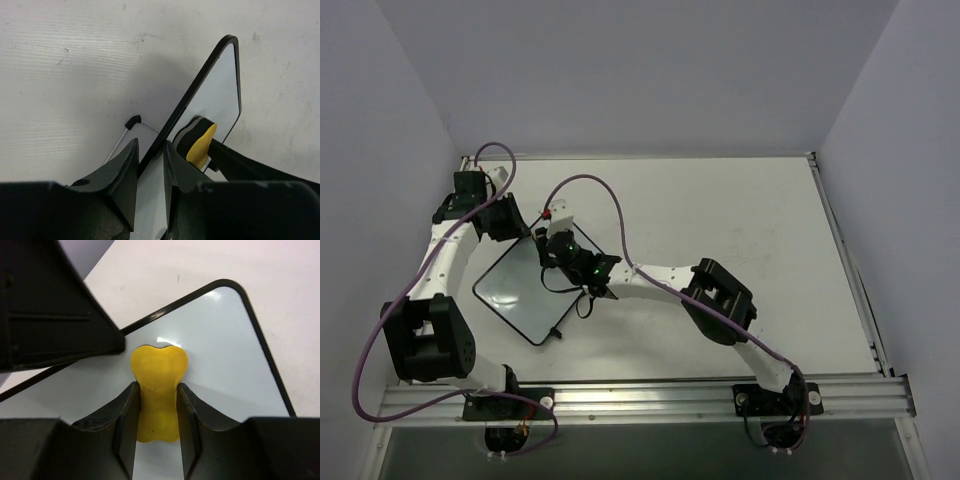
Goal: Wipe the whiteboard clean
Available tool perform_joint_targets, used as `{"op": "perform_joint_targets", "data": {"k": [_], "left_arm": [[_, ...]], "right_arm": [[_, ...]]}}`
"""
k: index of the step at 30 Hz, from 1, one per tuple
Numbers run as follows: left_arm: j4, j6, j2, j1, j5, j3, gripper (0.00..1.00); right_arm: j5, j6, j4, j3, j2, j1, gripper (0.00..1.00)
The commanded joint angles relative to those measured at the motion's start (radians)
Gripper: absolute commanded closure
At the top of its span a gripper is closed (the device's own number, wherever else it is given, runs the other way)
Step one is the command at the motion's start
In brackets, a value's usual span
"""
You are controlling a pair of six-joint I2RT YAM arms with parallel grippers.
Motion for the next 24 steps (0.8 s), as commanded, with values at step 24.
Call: {"op": "perform_joint_targets", "data": {"k": [24], "left_arm": [[-0.108,-0.046,-0.015,-0.028,0.062,-0.012,0.98]], "right_arm": [[0.053,-0.098,-0.187,0.082,0.039,0.170,1.00]]}}
